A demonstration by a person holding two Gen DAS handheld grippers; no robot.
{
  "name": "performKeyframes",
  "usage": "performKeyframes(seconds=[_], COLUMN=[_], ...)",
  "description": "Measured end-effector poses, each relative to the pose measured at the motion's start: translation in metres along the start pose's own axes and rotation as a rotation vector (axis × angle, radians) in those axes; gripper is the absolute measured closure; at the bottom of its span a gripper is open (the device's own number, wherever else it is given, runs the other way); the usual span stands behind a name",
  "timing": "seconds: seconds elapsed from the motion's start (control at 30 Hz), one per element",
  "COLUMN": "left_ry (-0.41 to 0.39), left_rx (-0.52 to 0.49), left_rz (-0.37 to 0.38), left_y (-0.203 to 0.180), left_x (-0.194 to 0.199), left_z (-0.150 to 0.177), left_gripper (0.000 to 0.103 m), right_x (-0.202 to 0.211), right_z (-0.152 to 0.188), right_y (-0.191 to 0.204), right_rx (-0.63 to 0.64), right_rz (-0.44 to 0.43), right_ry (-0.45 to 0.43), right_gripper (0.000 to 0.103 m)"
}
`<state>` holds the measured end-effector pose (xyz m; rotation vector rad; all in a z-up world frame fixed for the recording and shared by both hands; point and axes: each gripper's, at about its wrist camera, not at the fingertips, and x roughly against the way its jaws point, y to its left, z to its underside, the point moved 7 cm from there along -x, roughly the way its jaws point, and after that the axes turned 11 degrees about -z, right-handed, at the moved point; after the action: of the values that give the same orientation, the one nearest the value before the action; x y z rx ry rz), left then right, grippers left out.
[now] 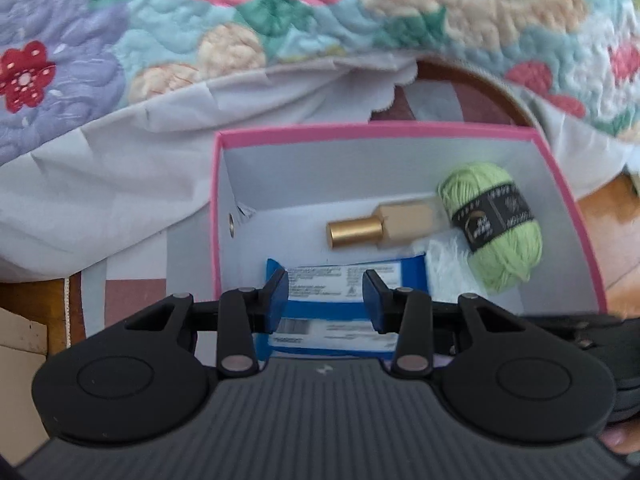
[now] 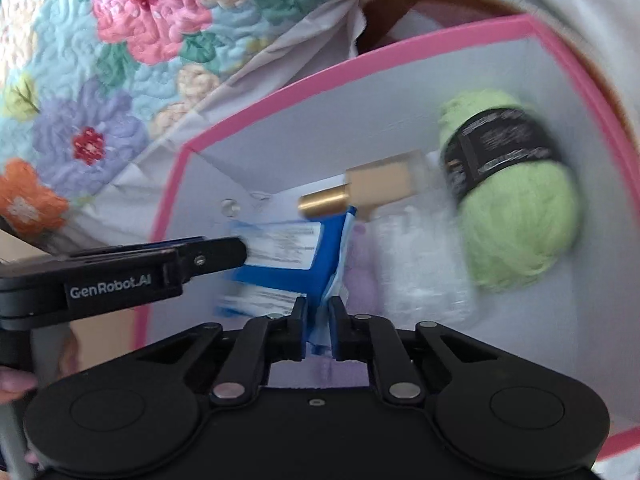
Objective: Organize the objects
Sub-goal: 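Carry the wipe pack with the left gripper into the pink box and release, then withdraw the left gripper from the box toward the orange sponge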
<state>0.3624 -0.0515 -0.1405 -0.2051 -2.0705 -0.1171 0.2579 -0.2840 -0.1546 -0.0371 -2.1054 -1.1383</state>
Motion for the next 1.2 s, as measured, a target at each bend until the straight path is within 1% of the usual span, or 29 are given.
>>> performKeyframes(seconds=[0.07, 0.17, 0.27, 0.33, 0.4, 0.43, 0.47, 0.5, 0.6, 0.67, 0.7, 0.73, 0.8, 0.93, 1.0, 1.07, 1.2], left_ry=[-0.022, -0.028, -0.028, -0.032, -0.034, -0.032, -0.032, -0.031, -0.015, -0.001, 0.004, 0.005, 0.008, 0.026, 0.026, 0.023, 0.004], left_rx=[0.018, 0.035, 0.066, 0.076, 0.085, 0.085, 0.084, 0.079, 0.056, 0.051, 0.049, 0.047, 0.042, 0.017, 0.003, -0.014, -0.033], left_rz=[0.02, 0.031, 0.045, 0.053, 0.06, 0.063, 0.063, 0.063, 0.049, 0.057, 0.069, 0.084, 0.102, 0.108, 0.1, 0.084, 0.105], left_y=[0.003, 0.009, 0.014, 0.016, 0.016, 0.016, 0.015, 0.013, 0.008, 0.005, 0.003, 0.001, -0.003, -0.011, -0.014, -0.017, -0.022], left_x=[0.005, 0.012, 0.016, 0.018, 0.022, 0.024, 0.027, 0.031, 0.043, 0.053, 0.059, 0.064, 0.075, 0.098, 0.113, 0.13, 0.168], left_z=[-0.003, -0.003, -0.002, -0.003, -0.003, -0.002, -0.002, 0.0, 0.006, 0.01, 0.012, 0.014, 0.018, 0.029, 0.034, 0.039, 0.045], left_gripper=[0.063, 0.063, 0.063, 0.063, 0.063, 0.063, 0.063, 0.062, 0.058, 0.057, 0.056, 0.055, 0.055, 0.054, 0.052, 0.051, 0.047], right_x=[-0.008, -0.021, -0.025, -0.029, -0.029, -0.026, -0.022, -0.014, 0.011, 0.031, 0.042, 0.054, 0.076, 0.113, 0.128, 0.146, 0.179], right_z=[0.001, -0.001, -0.011, -0.018, -0.02, -0.019, -0.017, -0.015, -0.007, -0.003, 0.0, 0.002, 0.007, 0.017, 0.023, 0.03, 0.046], right_y=[0.003, 0.01, 0.011, 0.01, 0.014, 0.016, 0.017, 0.018, 0.026, 0.033, 0.038, 0.043, 0.052, 0.07, 0.077, 0.086, 0.11], right_rx=[0.002, 0.044, 0.05, 0.057, 0.117, 0.154, 0.172, 0.183, 0.206, 0.229, 0.248, 0.267, 0.306, 0.36, 0.356, 0.358, 0.426], right_rz=[0.015, 0.07, 0.104, 0.13, 0.146, 0.165, 0.181, 0.19, 0.155, 0.149, 0.153, 0.166, 0.196, 0.207, 0.186, 0.161, 0.159], right_ry=[0.003, 0.005, -0.022, -0.022, -0.024, -0.017, -0.018, -0.028, -0.042, -0.051, -0.057, -0.061, -0.063, -0.066, -0.049, -0.053, -0.068], right_gripper=[0.091, 0.091, 0.091, 0.09, 0.09, 0.086, 0.085, 0.085, 0.082, 0.077, 0.072, 0.065, 0.059, 0.057, 0.057, 0.057, 0.057])
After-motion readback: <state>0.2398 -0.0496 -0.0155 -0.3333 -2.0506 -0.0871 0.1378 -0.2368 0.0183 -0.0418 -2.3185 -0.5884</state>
